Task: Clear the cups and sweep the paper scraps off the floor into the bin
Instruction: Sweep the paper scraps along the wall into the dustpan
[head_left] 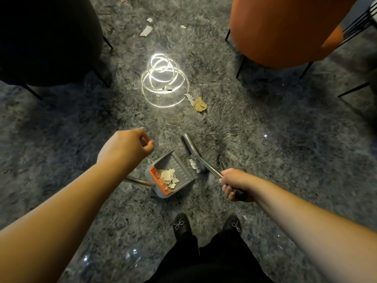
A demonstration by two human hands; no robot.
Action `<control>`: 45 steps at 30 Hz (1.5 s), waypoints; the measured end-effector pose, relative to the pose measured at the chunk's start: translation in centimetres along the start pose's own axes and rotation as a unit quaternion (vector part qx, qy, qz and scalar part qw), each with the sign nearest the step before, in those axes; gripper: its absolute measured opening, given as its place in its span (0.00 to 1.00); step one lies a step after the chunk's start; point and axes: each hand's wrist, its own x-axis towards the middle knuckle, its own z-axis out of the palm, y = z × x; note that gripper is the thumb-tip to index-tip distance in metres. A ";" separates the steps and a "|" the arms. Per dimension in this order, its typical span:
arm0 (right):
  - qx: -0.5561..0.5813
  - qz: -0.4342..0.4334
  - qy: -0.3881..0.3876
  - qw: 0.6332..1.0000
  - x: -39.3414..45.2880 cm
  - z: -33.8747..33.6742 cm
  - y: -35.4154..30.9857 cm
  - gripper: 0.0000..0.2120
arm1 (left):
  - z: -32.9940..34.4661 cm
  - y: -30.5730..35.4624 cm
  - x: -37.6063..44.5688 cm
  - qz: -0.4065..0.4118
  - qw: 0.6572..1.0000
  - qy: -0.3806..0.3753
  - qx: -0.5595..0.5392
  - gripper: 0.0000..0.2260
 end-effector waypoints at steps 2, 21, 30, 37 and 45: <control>-0.001 -0.002 -0.011 1.000 0.0 1.5 0.2 0.18 | 0.1 -0.5 -0.1 0.003 1.000 0.000 -0.005 0.09; 0.002 -0.073 0.012 0.997 -2.7 7.0 -0.5 0.20 | -1.3 -6.8 -1.8 0.003 0.998 0.028 -0.064 0.07; 0.079 -0.110 0.042 0.990 -3.5 6.1 -4.9 0.21 | -3.1 -7.7 0.0 -0.021 0.992 0.084 -0.092 0.08; 0.096 -0.119 0.043 0.987 -1.4 3.5 -10.9 0.22 | -4.0 -6.7 4.6 -0.032 0.988 0.112 -0.103 0.08; 0.112 -0.106 0.035 0.987 1.7 -1.0 -21.0 0.19 | -6.0 -2.5 14.7 -0.037 0.990 0.108 -0.086 0.09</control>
